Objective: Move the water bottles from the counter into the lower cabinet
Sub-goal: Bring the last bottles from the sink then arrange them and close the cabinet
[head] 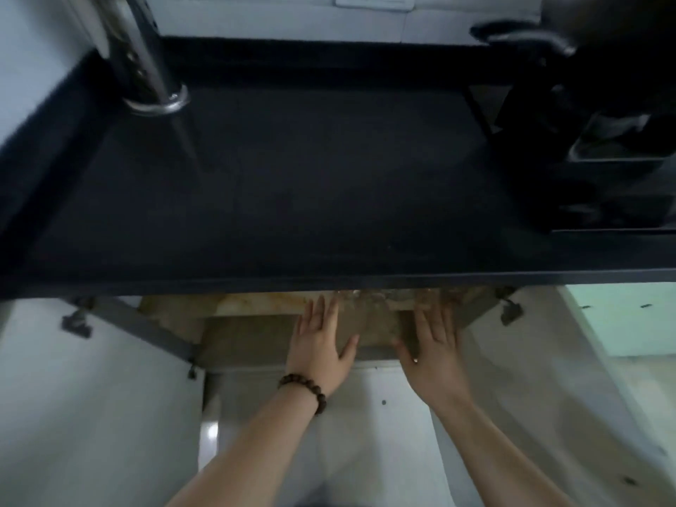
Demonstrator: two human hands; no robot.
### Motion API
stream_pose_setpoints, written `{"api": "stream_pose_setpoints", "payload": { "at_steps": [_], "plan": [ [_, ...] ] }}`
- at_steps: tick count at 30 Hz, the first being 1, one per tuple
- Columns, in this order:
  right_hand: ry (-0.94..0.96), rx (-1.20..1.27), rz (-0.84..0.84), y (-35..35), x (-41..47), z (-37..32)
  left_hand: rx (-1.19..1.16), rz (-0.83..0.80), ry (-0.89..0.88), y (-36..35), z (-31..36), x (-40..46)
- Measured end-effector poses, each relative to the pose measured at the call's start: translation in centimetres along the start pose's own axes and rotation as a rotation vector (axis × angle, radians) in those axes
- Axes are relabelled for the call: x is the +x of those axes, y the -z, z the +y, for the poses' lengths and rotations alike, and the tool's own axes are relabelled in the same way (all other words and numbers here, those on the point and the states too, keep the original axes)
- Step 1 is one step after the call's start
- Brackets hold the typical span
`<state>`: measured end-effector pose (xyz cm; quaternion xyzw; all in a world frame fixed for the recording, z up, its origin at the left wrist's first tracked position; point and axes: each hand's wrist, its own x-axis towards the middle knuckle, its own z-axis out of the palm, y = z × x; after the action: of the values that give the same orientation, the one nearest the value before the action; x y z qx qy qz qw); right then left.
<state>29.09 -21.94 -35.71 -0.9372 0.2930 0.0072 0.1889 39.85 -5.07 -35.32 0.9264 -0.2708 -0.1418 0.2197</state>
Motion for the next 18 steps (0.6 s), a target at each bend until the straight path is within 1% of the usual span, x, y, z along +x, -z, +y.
{"api": "stream_pose_setpoints", "payload": {
  "at_steps": [2, 4, 9, 13, 18],
  "plan": [
    [-0.028, 0.019, -0.070, 3.1, -2.9, -1.7, 0.021, -0.052, 0.053, 3.3, 0.9, -3.6],
    [-0.035, 0.005, -0.122, 6.2, -5.7, -3.4, 0.019, -0.068, 0.086, 6.6, 1.6, -7.3],
    [0.004, -0.016, -0.152, 11.8, -11.1, -7.3, -0.015, -0.030, 0.202, 13.4, 2.1, -15.0],
    [0.029, -0.031, -0.132, 12.7, -14.2, -10.1, -0.038, 0.023, 0.252, 15.9, 0.0, -19.4],
    [0.004, -0.020, -0.147, 11.6, -18.5, -13.5, -0.028, 0.106, 0.350, 18.2, -4.8, -24.6]
  ]
}}
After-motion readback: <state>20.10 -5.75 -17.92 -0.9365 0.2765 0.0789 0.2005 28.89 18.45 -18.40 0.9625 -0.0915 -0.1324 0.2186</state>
